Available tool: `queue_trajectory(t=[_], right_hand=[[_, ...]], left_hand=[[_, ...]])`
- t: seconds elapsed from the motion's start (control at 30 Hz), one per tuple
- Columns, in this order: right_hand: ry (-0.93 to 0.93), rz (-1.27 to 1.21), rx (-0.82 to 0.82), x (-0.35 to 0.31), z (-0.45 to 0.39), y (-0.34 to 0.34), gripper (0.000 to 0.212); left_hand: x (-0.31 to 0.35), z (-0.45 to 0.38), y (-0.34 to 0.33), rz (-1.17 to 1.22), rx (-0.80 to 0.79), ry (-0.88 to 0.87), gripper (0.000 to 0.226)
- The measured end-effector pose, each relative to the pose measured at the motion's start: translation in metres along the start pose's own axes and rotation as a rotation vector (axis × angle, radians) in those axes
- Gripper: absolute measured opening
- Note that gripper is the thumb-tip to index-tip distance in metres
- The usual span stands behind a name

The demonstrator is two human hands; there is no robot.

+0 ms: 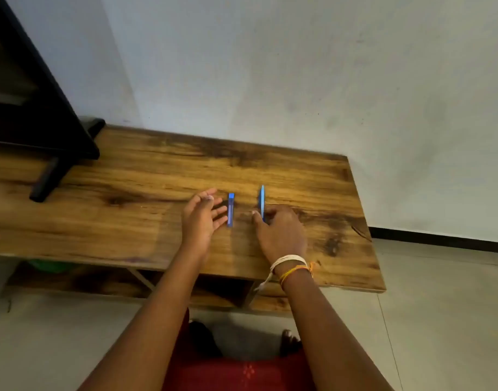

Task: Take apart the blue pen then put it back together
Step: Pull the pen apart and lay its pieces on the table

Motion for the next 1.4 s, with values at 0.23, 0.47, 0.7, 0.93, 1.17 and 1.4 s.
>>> queue_trajectory(t=[0.23, 0.47, 0.7, 0.93, 1.17, 1.4], right_hand=[[-0.100, -0.136, 0.061, 0.008, -0.008, 0.007, 0.015], [-0.515, -1.333, -0.153, 0.018, -0.011, -0.025, 0.012], [-0.524, -1.593, -0.268, 0.014, -0.006, -0.023, 0.005], [-0.335, -1.289, -0.336, 0.016, -0.005, -0.016, 0.019], [-0.359, -1.375, -0.268, 0.044, -0.016, 0.013, 0.018], [-0.298, -1.395, -0.336, 0.047, -0.019, 0.024, 0.022]], left_hand=[[-0.009, -0.010, 0.014, 0.041, 0.004, 0.057, 0.025], [0.031, 0.008, -0.003, -0.051, 0.042, -0.309, 0.022], [-0.004, 0.020, -0.050, 0.110, -0.109, -0.054, 0.044], [-0.022, 0.028, -0.084, 0.167, -0.239, 0.031, 0.014], [-0.028, 0.017, -0.088, 0.246, -0.165, 0.076, 0.017], [-0.044, 0.024, -0.108, 0.209, -0.162, 0.129, 0.024]])
Point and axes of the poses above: each hand's wrist, its own z-axis away from the middle knuckle, its own y-axis out of the back of the hand, x = y × z, the point moved 9 cm from there along -z, towards the middle knuckle, and after that the axes turned 6 degrees about -z, right-handed, at the moved point
